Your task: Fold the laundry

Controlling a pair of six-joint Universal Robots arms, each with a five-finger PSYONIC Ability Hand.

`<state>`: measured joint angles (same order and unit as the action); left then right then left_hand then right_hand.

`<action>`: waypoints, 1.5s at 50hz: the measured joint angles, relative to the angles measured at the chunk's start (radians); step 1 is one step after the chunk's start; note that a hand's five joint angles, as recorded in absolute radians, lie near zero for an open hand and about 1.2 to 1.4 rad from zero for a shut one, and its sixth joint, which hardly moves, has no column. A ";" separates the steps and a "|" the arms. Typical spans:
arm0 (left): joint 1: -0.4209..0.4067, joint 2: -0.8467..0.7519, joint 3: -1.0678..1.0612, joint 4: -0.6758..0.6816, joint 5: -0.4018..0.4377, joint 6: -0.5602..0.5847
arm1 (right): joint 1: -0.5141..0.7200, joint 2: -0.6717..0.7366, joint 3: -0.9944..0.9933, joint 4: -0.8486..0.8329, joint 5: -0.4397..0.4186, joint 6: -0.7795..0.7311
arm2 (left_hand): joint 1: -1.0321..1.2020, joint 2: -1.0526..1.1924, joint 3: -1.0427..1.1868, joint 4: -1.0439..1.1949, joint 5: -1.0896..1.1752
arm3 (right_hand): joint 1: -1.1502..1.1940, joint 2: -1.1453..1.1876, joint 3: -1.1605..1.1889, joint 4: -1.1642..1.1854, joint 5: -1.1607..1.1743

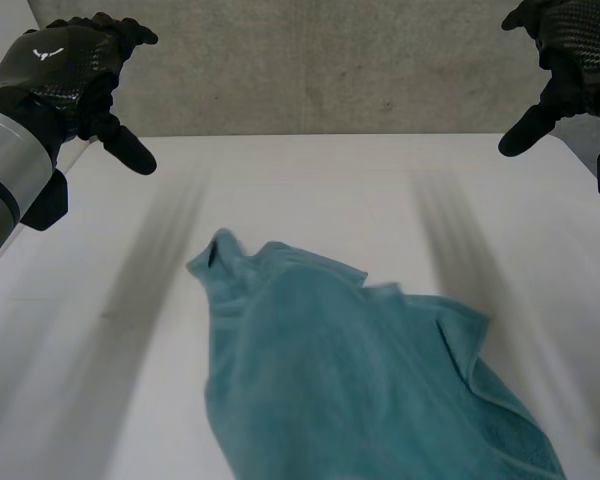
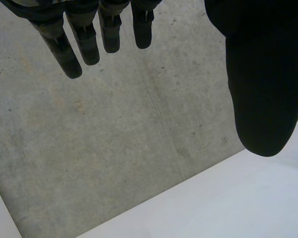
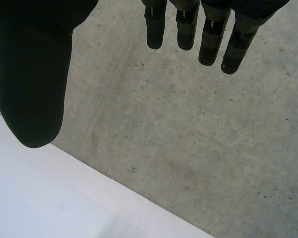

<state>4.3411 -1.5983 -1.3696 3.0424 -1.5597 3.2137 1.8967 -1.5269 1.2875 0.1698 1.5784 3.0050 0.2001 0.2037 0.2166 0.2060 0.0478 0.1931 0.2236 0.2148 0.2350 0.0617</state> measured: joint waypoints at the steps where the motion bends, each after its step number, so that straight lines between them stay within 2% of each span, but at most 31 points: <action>1: 0.000 0.000 0.000 0.001 0.000 0.000 | 0.000 0.000 0.000 0.000 0.000 0.000 | 0.000 0.000 0.000 0.000 0.000 | 0.000 0.000 0.000 0.000 0.000; 12: -0.001 -0.007 0.000 0.002 0.001 0.002 | 0.001 0.002 0.002 -0.001 -0.005 0.000 | 0.000 0.000 0.000 0.000 0.000 | 0.000 0.000 0.000 0.000 0.000; 21: -0.003 -0.040 -0.003 -0.004 0.008 0.040 | 0.000 0.003 0.006 0.000 -0.044 -0.001 | 0.000 0.000 0.000 0.000 0.000 | 0.000 0.000 0.000 0.000 0.000; 25: -0.013 -0.091 -0.009 -0.005 0.048 0.099 | -0.001 0.011 0.008 0.010 -0.079 -0.007 | 0.002 0.000 0.000 0.000 0.000 | 0.000 0.000 0.000 0.000 0.000; 32: -0.028 -0.211 -0.003 -0.002 0.184 0.177 | -0.001 0.051 0.042 0.047 -0.095 -0.059 | 0.003 0.002 0.000 0.003 0.001 | 0.000 0.000 0.000 0.000 0.000; 41: -0.083 -0.399 0.084 0.050 0.324 0.191 | -0.006 0.068 0.195 0.073 -0.098 -0.076 | 0.036 0.032 0.023 0.031 0.023 | 0.000 0.000 0.000 0.000 0.000; 46: -0.103 -0.456 0.121 0.074 0.354 0.192 | -0.010 0.067 0.241 0.071 -0.102 -0.069 | 0.036 0.032 0.023 0.031 0.023 | 0.000 0.000 0.000 0.000 0.000; 47: -0.128 -0.557 0.193 0.101 0.399 0.196 | -0.014 0.066 0.334 0.059 -0.112 -0.034 | 0.036 0.032 0.023 0.031 0.023 | 0.000 0.000 0.000 0.000 0.000; 51: -0.153 -0.659 0.267 0.114 0.431 0.202 | -0.014 0.063 0.427 0.039 -0.130 0.020 | 0.036 0.032 0.023 0.031 0.023 | 0.000 0.000 0.000 0.000 0.000; 52: -0.160 -0.689 0.288 0.115 0.436 0.206 | -0.014 0.062 0.461 0.030 -0.138 0.042 | 0.158 0.158 0.146 0.159 0.146 | 0.000 0.000 0.000 0.000 0.000; 64: -0.188 -0.850 0.377 0.027 0.445 0.356 | -0.003 0.101 0.595 -0.049 -0.177 0.151 | 0.216 0.216 0.203 0.214 0.201 | 0.000 0.000 0.000 0.000 0.000; 67: -0.187 -0.867 0.380 -0.001 0.443 0.397 | 0.005 0.143 0.596 -0.059 -0.176 0.158 | 0.345 0.324 0.312 0.326 0.310 | 0.003 0.005 0.005 0.002 0.002; 68: -0.187 -0.871 0.380 -0.007 0.442 0.405 | 0.009 0.152 0.594 -0.060 -0.176 0.158 | 0.345 0.324 0.312 0.326 0.310 | 0.052 0.066 0.062 0.049 0.052; 69: -0.187 -0.873 0.380 -0.010 0.440 0.410 | 0.015 0.166 0.593 -0.062 -0.176 0.159 | 0.488 0.467 0.440 0.453 0.433 | 0.052 0.066 0.062 0.049 0.052; 71: -0.187 -0.874 0.380 -0.014 0.435 0.417 | 0.027 0.183 0.589 -0.067 -0.175 0.159 | 0.780 0.741 0.724 0.724 0.702 | 0.276 0.325 0.332 0.311 0.295; 72: -0.187 -0.873 0.380 -0.014 0.430 0.420 | 0.031 0.188 0.588 -0.068 -0.174 0.159 | 0.780 0.741 0.724 0.724 0.702 | 0.276 0.325 0.332 0.311 0.295; 73: -0.187 -0.871 0.380 -0.013 0.426 0.421 | 0.036 0.195 0.586 -0.070 -0.174 0.158 | 0.901 0.889 0.867 0.874 0.848 | 0.382 0.453 0.456 0.434 0.412; 75: -0.187 -0.860 0.379 0.000 0.403 0.422 | 0.052 0.221 0.577 -0.083 -0.173 0.156 | 0.907 0.946 0.918 0.936 0.889 | 0.531 0.659 0.661 0.642 0.604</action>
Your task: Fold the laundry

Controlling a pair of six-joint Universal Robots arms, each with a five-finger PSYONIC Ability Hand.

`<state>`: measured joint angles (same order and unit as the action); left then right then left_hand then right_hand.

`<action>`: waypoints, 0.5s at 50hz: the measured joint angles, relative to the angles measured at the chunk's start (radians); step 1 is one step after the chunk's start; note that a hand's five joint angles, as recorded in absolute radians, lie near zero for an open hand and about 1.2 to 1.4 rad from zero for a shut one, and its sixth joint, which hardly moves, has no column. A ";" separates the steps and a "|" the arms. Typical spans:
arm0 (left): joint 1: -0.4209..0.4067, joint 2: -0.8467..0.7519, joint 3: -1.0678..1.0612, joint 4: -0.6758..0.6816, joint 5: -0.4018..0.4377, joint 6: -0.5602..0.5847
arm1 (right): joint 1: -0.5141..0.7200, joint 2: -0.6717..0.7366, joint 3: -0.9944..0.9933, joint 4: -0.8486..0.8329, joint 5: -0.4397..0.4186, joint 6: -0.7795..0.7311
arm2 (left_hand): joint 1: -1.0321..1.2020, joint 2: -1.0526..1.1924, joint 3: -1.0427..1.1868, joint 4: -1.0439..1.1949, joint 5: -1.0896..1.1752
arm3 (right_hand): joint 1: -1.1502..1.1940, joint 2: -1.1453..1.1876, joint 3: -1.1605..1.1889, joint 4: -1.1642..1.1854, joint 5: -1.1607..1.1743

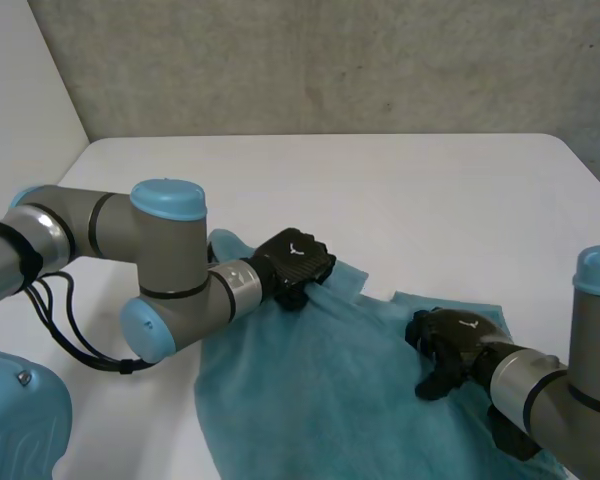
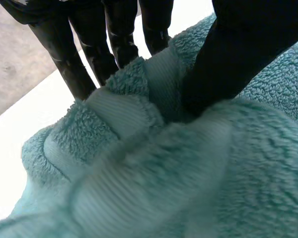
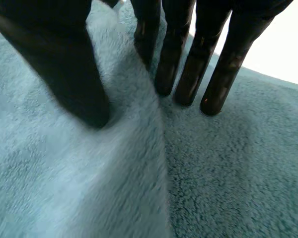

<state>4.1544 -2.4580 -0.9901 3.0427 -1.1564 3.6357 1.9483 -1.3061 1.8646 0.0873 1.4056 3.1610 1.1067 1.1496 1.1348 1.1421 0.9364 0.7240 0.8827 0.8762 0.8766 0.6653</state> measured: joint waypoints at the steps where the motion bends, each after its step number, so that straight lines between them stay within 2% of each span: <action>1: 0.000 0.004 0.000 0.005 -0.007 0.000 | 0.002 0.005 -0.002 -0.003 0.000 -0.001 | 0.000 0.019 0.018 0.023 0.005 | 0.132 0.191 0.190 0.178 0.174; 3: 0.000 0.034 -0.002 0.057 -0.053 -0.003 | 0.010 0.027 -0.016 -0.014 0.000 -0.005 | 0.000 0.039 0.042 0.045 0.006 | 0.208 0.292 0.292 0.301 0.290; 8: 0.000 0.112 -0.004 0.226 -0.157 -0.009 | 0.019 0.053 -0.106 -0.026 0.005 -0.012 | 0.000 0.045 0.049 0.045 0.006 | 0.208 0.293 0.298 0.311 0.314; 11: 0.003 0.167 0.016 0.339 -0.203 -0.012 | 0.015 0.031 -0.256 -0.030 0.022 -0.019 | 0.000 0.045 0.051 0.049 0.006 | 0.208 0.294 0.303 0.311 0.317; 12: 0.003 0.167 0.016 0.339 -0.203 -0.012 | 0.015 0.031 -0.256 -0.030 0.022 -0.019 | 0.000 0.045 0.051 0.049 0.006 | 0.208 0.294 0.303 0.311 0.317; 16: 0.010 0.235 0.069 0.430 -0.247 -0.016 | 0.010 -0.042 -0.513 -0.044 0.069 -0.030 | 0.000 0.046 0.051 0.050 0.011 | 0.232 0.294 0.305 0.311 0.319; 20: 0.019 0.325 0.093 0.495 -0.317 -0.044 | 0.009 -0.120 -0.732 -0.156 0.116 -0.034 | 0.000 0.049 0.055 0.050 0.020 | 0.232 0.294 0.306 0.312 0.319; 25: 0.040 0.457 -0.001 0.561 -0.390 -0.096 | 0.017 -0.162 -0.772 -0.261 0.129 -0.038 | 0.000 0.049 0.055 0.050 0.020 | 0.232 0.294 0.306 0.311 0.319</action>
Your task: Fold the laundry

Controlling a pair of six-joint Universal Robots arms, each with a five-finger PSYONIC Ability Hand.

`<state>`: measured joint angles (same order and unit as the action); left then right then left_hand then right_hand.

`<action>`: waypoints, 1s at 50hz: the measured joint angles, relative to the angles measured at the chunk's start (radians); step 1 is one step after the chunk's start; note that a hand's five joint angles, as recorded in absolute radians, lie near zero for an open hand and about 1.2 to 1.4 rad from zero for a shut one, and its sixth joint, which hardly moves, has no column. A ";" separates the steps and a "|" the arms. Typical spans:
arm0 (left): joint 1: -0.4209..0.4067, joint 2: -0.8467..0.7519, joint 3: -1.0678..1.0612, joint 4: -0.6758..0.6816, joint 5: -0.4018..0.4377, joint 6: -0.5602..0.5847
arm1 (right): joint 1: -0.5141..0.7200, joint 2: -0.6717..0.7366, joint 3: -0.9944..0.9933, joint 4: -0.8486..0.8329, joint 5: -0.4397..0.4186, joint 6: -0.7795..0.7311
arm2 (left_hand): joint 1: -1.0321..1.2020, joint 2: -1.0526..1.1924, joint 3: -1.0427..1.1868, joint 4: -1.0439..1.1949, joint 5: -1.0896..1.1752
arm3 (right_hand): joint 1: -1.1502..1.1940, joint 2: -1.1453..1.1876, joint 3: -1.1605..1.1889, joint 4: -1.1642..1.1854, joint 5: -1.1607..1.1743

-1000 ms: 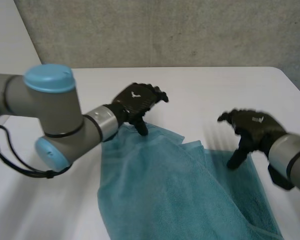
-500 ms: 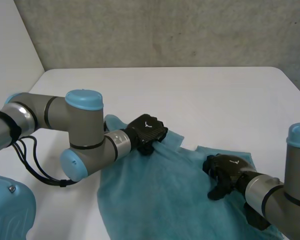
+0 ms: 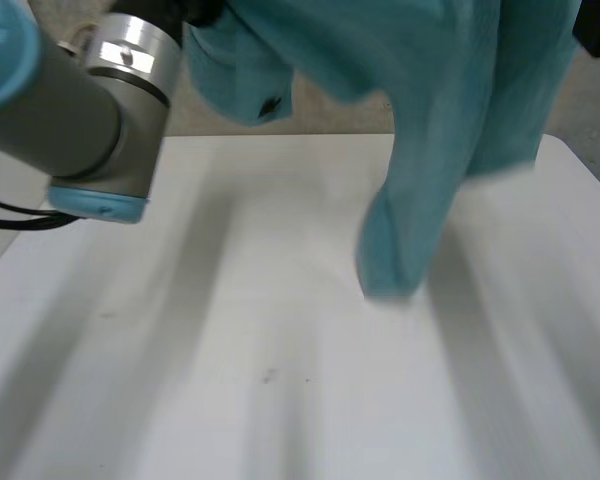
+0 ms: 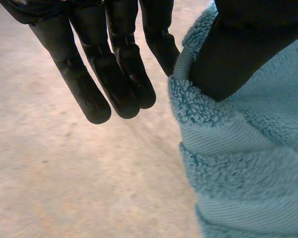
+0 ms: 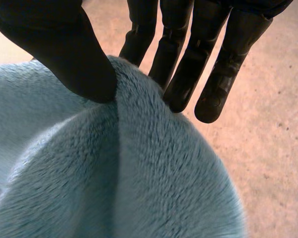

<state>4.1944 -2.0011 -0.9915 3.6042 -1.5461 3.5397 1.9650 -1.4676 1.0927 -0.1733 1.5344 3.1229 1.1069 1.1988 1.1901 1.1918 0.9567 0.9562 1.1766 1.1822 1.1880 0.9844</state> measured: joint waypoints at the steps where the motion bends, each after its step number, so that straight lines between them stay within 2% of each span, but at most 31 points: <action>1: 0.004 0.023 -0.026 0.007 -0.008 -0.007 | 0.002 -0.003 0.008 -0.004 -0.001 -0.004 | 0.000 0.000 0.000 0.000 0.000 | 0.000 0.000 0.000 0.000 0.000; 6: 0.014 0.175 -0.290 0.005 -0.032 -0.028 | 0.037 0.004 0.150 0.074 -0.018 -0.084 | 0.000 -0.006 -0.003 -0.003 0.000 | 0.000 0.000 0.000 0.000 0.000; 12: 0.008 0.277 -0.617 -0.054 -0.030 -0.027 | 0.099 0.061 0.344 0.214 -0.030 -0.224 | 0.000 -0.024 -0.014 -0.018 0.000 | 0.000 0.000 0.000 0.000 0.000; 19: 0.001 0.283 -0.886 -0.123 -0.033 -0.030 | 0.129 0.127 0.520 0.264 -0.044 -0.308 | 0.000 -0.030 -0.020 -0.022 0.000 | 0.000 0.000 0.001 0.000 0.001; 23: -0.012 0.265 -0.978 -0.223 -0.034 -0.037 | 0.127 0.188 0.580 0.260 -0.071 -0.320 | -0.016 -0.095 -0.086 -0.089 -0.024 | 0.000 0.000 0.002 0.000 0.001; 30: -0.054 0.289 -0.973 -0.400 -0.033 -0.039 | 0.127 0.226 0.597 0.252 -0.096 -0.316 | -0.289 -0.370 -0.350 -0.356 -0.293 | 0.000 0.000 0.006 0.000 0.003; 31: -0.062 0.306 -0.956 -0.440 -0.032 -0.039 | 0.129 0.229 0.598 0.247 -0.099 -0.315 | -0.443 -0.509 -0.496 -0.505 -0.443 | 0.000 0.000 0.006 0.000 0.003; 33: -0.067 0.325 -0.928 -0.477 -0.029 -0.039 | 0.130 0.231 0.598 0.240 -0.100 -0.316 | -0.590 -0.650 -0.636 -0.647 -0.587 | 0.000 0.000 0.007 0.000 0.004; 34: -0.066 0.335 -0.904 -0.494 -0.027 -0.038 | 0.131 0.231 0.599 0.233 -0.101 -0.316 | -0.764 -0.827 -0.813 -0.816 -0.758 | 0.000 0.000 0.008 0.000 0.005; 35: -0.064 0.339 -0.891 -0.500 -0.027 -0.038 | 0.131 0.231 0.599 0.231 -0.101 -0.317 | -0.803 -0.865 -0.843 -0.856 -0.798 | 0.000 0.000 0.008 0.000 0.005; 37: -0.055 0.344 -0.850 -0.510 -0.025 -0.038 | 0.132 0.230 0.602 0.223 -0.100 -0.318 | -0.851 -0.929 -0.918 -0.928 -0.876 | 0.000 0.000 0.008 0.000 0.005; 41: -0.024 0.311 -0.754 -0.514 -0.022 -0.037 | 0.132 0.229 0.608 0.209 -0.100 -0.321 | -0.851 -0.936 -0.927 -0.935 -0.883 | 0.000 0.000 0.008 0.000 0.005; 47: 0.007 0.148 -0.610 -0.508 -0.021 -0.032 | 0.132 0.230 0.619 0.193 -0.101 -0.322 | -0.834 -0.919 -0.914 -0.920 -0.864 | 0.000 0.000 0.008 0.000 0.007; 50: 0.011 0.065 -0.561 -0.508 -0.021 -0.028 | 0.132 0.232 0.622 0.190 -0.102 -0.322 | -0.751 -0.847 -0.840 -0.845 -0.782 | 0.000 0.000 0.008 0.000 0.007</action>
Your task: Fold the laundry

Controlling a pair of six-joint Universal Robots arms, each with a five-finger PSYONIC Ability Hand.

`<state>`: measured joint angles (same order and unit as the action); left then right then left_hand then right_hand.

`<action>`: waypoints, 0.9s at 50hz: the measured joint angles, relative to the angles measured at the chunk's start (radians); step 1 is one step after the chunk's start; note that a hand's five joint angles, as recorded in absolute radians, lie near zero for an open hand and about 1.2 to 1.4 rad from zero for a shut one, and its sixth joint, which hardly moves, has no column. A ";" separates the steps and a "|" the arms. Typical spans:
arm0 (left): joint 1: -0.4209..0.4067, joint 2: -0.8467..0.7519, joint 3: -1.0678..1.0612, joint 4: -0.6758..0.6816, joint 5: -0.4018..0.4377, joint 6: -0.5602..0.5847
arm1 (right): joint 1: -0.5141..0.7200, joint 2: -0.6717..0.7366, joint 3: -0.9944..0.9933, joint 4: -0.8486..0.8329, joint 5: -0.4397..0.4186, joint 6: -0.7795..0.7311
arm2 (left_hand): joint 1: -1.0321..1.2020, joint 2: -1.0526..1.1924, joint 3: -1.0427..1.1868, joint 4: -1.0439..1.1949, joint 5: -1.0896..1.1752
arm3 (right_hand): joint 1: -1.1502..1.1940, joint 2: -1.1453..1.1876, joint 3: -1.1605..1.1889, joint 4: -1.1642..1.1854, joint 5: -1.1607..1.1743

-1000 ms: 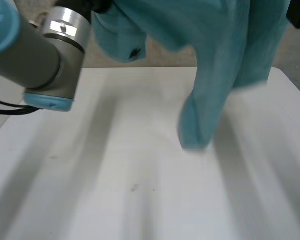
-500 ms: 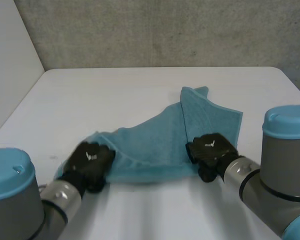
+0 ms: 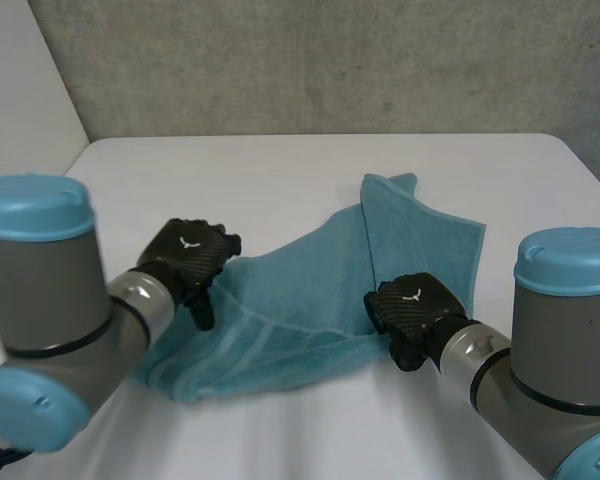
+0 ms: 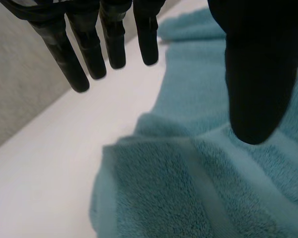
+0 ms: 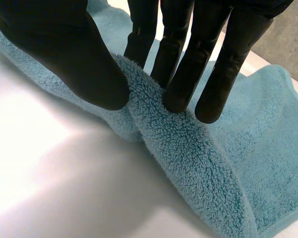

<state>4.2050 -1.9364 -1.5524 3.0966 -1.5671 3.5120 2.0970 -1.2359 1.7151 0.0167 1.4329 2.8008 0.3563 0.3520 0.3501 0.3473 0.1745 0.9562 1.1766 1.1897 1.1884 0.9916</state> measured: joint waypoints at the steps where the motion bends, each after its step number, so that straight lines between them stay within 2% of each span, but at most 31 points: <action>1: 0.000 -0.022 0.013 0.000 0.000 0.001 | 0.000 0.001 0.001 0.000 0.000 0.000 | 0.049 0.044 0.045 0.047 0.048 | 0.000 0.000 0.000 0.000 0.000; 7: 0.007 -0.159 0.102 -0.001 -0.001 0.008 | 0.001 0.010 0.004 -0.001 -0.001 -0.001 | 0.072 0.077 0.081 0.086 0.090 | 0.000 0.000 0.000 0.000 0.000; 12: 0.026 -0.210 0.148 0.003 -0.003 0.028 | 0.004 0.013 0.008 0.000 -0.001 -0.008 | 0.072 0.077 0.080 0.084 0.088 | 0.000 0.000 0.002 0.000 0.000; 18: 0.060 -0.238 0.173 0.025 -0.010 0.128 | 0.005 0.016 0.017 0.000 0.000 -0.040 | 0.072 0.077 0.081 0.086 0.087 | 0.000 0.000 0.002 0.000 0.000; 23: 0.068 -0.244 0.173 0.031 -0.014 0.158 | 0.006 0.021 0.018 0.000 0.001 -0.048 | 0.080 0.087 0.088 0.093 0.097 | 0.000 0.000 0.002 0.000 0.000; 27: 0.075 -0.248 0.163 0.032 -0.021 0.181 | 0.006 0.030 0.017 -0.001 0.002 -0.053 | 0.220 0.209 0.211 0.218 0.214 | 0.000 0.000 0.002 0.000 0.000; 30: 0.076 -0.246 0.156 0.029 -0.037 0.181 | 0.005 0.033 0.014 -0.001 0.003 -0.053 | 0.220 0.209 0.211 0.218 0.214 | 0.000 0.000 0.002 0.000 0.000; 31: 0.076 -0.244 0.153 0.028 -0.043 0.181 | 0.005 0.034 0.013 -0.001 0.003 -0.053 | 0.407 0.414 0.415 0.419 0.406 | 0.000 0.000 0.002 0.000 0.000; 32: 0.076 -0.242 0.152 0.028 -0.048 0.181 | 0.004 0.034 0.012 -0.001 0.003 -0.053 | 0.407 0.414 0.415 0.419 0.406 | 0.000 0.000 0.002 0.000 0.000; 33: 0.075 -0.236 0.146 0.028 -0.062 0.180 | 0.004 0.035 0.011 -0.002 0.004 -0.052 | 0.515 0.540 0.532 0.537 0.522 | 0.000 0.000 0.002 0.000 0.000; 35: 0.075 -0.229 0.141 0.028 -0.075 0.180 | 0.004 0.035 0.011 -0.002 0.004 -0.052 | 0.515 0.540 0.532 0.537 0.522 | 0.000 0.000 0.002 0.000 0.000; 36: 0.075 -0.217 0.133 0.031 -0.091 0.179 | 0.003 0.035 0.009 -0.002 0.005 -0.052 | 0.722 0.791 0.787 0.792 0.764 | 0.000 0.000 0.002 0.000 0.000; 45: 0.069 -0.105 0.079 0.080 -0.124 0.175 | -0.002 0.033 0.001 -0.001 0.006 -0.044 | 0.722 0.838 0.830 0.844 0.780 | 0.000 0.000 0.002 0.000 0.000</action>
<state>4.2736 -2.0416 -1.4735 3.1762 -1.6907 3.6867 2.0952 -1.2026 1.7160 0.0161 1.4393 2.7570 1.0785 1.1898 1.1797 1.1912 0.9541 0.9562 1.1766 1.1915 1.1885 0.9916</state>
